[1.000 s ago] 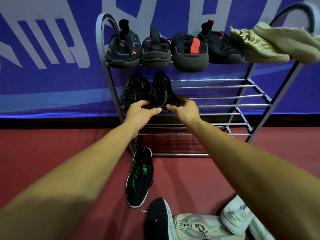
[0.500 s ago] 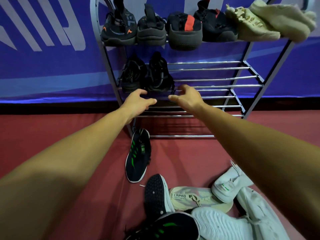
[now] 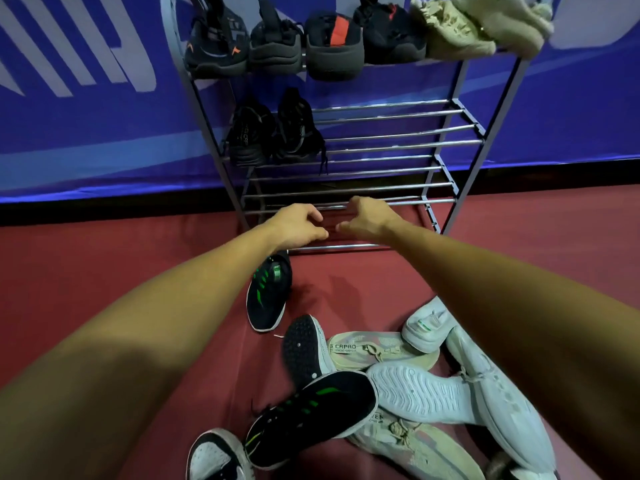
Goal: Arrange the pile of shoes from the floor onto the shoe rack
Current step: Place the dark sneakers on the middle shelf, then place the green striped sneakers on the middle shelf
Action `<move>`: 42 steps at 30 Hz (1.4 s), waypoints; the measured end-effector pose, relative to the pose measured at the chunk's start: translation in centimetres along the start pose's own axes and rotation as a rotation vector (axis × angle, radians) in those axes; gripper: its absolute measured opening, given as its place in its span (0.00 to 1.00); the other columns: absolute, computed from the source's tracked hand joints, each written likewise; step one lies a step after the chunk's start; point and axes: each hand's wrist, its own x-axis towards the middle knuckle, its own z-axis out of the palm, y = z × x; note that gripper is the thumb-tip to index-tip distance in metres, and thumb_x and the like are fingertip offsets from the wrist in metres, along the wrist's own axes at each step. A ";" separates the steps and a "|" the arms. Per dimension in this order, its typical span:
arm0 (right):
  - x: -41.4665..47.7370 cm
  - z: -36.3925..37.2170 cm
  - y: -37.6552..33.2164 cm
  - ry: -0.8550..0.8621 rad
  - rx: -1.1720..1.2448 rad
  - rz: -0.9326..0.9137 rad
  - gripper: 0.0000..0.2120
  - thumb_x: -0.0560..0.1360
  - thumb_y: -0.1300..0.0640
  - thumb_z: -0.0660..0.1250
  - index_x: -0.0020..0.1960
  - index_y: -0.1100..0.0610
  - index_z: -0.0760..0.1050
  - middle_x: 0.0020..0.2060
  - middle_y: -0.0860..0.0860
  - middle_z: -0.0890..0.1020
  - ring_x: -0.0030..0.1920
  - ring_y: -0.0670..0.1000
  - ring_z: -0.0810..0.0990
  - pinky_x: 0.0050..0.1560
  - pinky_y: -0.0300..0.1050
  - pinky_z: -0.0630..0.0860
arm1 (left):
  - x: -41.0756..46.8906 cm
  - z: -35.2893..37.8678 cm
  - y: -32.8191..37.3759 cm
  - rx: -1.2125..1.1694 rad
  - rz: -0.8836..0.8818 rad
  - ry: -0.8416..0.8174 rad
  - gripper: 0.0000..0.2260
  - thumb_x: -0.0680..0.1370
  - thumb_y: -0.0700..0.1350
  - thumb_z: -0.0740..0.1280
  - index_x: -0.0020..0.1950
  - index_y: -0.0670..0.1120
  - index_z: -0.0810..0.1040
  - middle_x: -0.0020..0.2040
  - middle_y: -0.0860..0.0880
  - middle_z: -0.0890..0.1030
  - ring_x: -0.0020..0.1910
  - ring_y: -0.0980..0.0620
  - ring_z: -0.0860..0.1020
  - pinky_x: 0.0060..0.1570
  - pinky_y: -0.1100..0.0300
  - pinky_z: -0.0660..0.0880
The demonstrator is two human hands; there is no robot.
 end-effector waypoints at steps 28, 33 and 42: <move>-14.7 16.8 9.2 -0.439 -0.198 0.149 0.20 0.76 0.50 0.66 0.66 0.58 0.75 0.64 0.57 0.78 0.63 0.59 0.77 0.54 0.46 0.74 | -9.7 18.8 -9.7 0.482 -0.036 -0.442 0.21 0.75 0.45 0.67 0.68 0.49 0.73 0.65 0.44 0.77 0.62 0.44 0.76 0.53 0.61 0.71; -14.7 16.7 8.7 -0.424 -0.185 0.144 0.17 0.76 0.54 0.65 0.62 0.58 0.77 0.62 0.57 0.80 0.61 0.59 0.79 0.53 0.46 0.76 | -9.4 19.1 -9.8 0.494 -0.040 -0.429 0.20 0.76 0.46 0.67 0.68 0.48 0.73 0.67 0.44 0.75 0.64 0.43 0.75 0.60 0.57 0.72; -13.0 13.6 6.9 -0.416 -0.050 0.115 0.15 0.78 0.53 0.67 0.61 0.59 0.81 0.58 0.58 0.83 0.60 0.57 0.80 0.56 0.46 0.77 | -8.0 17.1 -8.5 0.494 -0.075 -0.448 0.20 0.77 0.46 0.65 0.69 0.48 0.72 0.65 0.43 0.77 0.63 0.43 0.76 0.58 0.57 0.73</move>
